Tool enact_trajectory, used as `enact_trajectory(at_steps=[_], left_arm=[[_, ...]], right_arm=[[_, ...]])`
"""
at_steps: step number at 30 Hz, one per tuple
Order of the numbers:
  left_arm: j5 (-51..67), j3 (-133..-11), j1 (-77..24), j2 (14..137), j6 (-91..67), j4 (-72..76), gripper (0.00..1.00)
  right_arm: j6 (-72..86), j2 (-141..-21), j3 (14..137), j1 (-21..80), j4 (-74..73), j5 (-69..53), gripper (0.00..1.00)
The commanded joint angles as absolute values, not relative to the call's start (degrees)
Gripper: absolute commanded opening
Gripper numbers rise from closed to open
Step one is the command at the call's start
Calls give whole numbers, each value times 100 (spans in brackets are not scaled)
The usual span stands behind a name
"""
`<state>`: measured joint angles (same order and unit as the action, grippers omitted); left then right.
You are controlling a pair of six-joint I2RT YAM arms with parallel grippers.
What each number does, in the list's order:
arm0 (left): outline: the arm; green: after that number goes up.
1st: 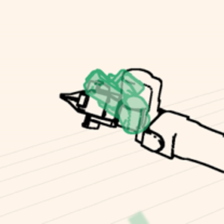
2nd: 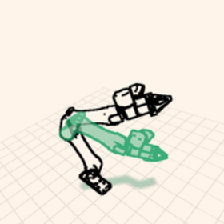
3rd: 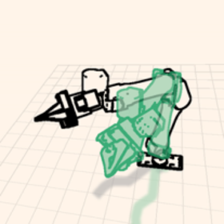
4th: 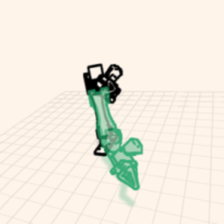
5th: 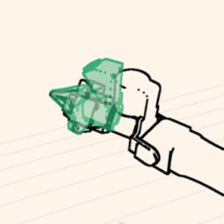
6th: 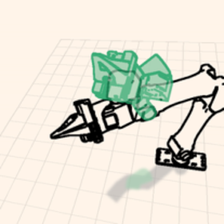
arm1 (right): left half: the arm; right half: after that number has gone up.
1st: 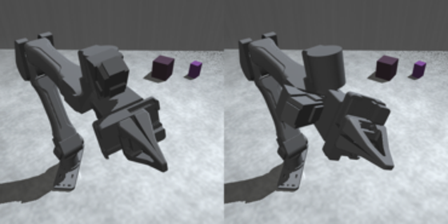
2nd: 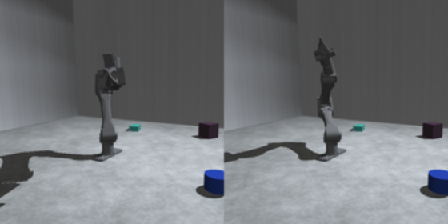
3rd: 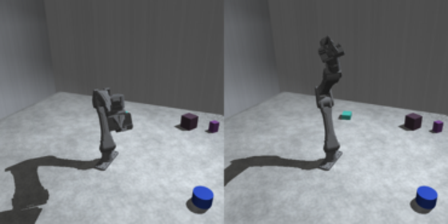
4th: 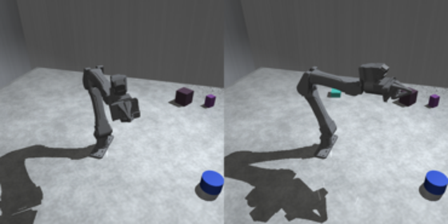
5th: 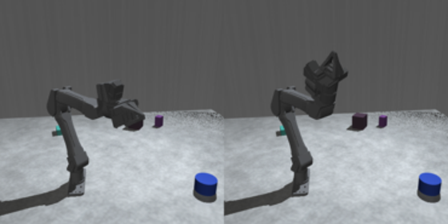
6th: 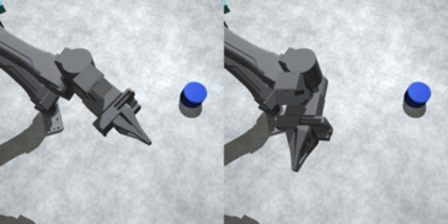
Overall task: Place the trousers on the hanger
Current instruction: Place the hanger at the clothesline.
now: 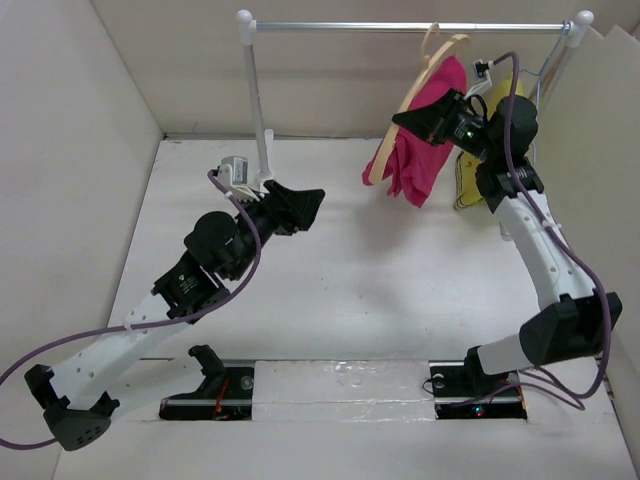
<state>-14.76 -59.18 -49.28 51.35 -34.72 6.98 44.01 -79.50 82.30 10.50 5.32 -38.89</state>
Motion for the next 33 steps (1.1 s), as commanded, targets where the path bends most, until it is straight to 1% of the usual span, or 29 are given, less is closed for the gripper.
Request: enact_trajectory(at_steps=[1, 2, 8, 15, 20, 23, 26, 31, 33], left_arm=[[-1459, -5564, -4931, 4799, -3559, 370, 63], [-1459, -5494, -4931, 4642, -3594, 239, 63], [-1608, -5028, -4931, 4150, -3770, -271, 63], [-1652, -4904, -4931, 3999, -3823, -413, 63], [-1652, -4869, -4931, 3990, -3876, -404, 63], [-1679, -4834, -4931, 4008, -3885, -343, 63], [-1661, -4860, -4931, 4096, -3920, -299, 63], [-1714, -4896, -4931, 4175, -3937, -255, 63], [-1731, -4904, -4931, 4166, -3964, -272, 64]], right_arm=[[4192, -8364, 9113, 888, 1925, -4157, 0], [4192, -8489, 9401, 835, 1925, -4157, 0], [4499, -9384, 10150, 563, 2161, -4139, 0], [4667, -9782, 10388, 291, 2329, -4184, 0], [4772, -9809, 10389, 237, 2610, -4289, 0], [4624, -9624, 10380, 237, 2339, -4166, 0], [4719, -9782, 10476, 132, 2302, -4236, 0], [4772, -9932, 10222, 26, 2390, -4245, 0], [4702, -9818, 9864, 26, 2408, -4210, 0]])
